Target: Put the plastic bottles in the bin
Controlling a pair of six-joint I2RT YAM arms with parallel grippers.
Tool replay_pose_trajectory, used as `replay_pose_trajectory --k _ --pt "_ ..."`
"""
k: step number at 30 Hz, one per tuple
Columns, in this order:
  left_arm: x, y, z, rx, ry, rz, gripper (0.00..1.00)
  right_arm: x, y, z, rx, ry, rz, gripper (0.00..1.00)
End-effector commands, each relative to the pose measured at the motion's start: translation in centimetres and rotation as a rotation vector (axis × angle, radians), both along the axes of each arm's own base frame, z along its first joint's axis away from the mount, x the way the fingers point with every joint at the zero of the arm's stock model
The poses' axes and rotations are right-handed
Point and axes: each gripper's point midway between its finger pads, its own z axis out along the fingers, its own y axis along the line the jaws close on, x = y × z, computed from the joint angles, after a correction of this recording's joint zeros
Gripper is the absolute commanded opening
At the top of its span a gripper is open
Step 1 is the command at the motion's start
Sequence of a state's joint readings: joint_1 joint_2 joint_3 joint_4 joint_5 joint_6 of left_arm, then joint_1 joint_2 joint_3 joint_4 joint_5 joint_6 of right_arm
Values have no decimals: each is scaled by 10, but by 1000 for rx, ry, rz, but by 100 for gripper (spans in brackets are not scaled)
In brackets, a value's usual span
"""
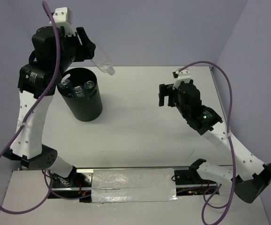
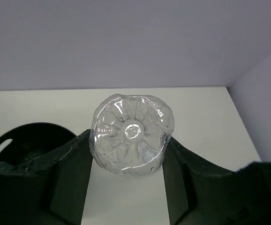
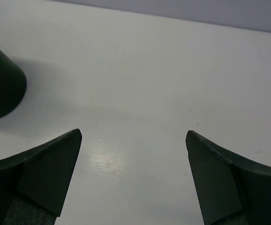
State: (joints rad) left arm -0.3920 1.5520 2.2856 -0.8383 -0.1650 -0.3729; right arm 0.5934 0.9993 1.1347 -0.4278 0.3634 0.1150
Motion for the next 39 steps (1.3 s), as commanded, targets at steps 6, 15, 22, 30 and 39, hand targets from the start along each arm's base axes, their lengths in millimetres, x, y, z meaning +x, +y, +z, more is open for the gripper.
replay_pose_trajectory --k 6,15,22,30,39 --pt "4 66 -22 207 -7 301 4 12 9 -12 27 14 -19 100" --pt "11 92 -51 230 -29 463 1 19 18 -11 22 28 4 100" --pt "9 109 -33 250 -73 520 4 19 20 -14 21 35 9 100" --pt "26 121 -72 278 -45 578 4 19 24 -17 29 46 24 100" --pt "39 132 -141 265 36 596 56 15 21 -20 30 48 20 100"
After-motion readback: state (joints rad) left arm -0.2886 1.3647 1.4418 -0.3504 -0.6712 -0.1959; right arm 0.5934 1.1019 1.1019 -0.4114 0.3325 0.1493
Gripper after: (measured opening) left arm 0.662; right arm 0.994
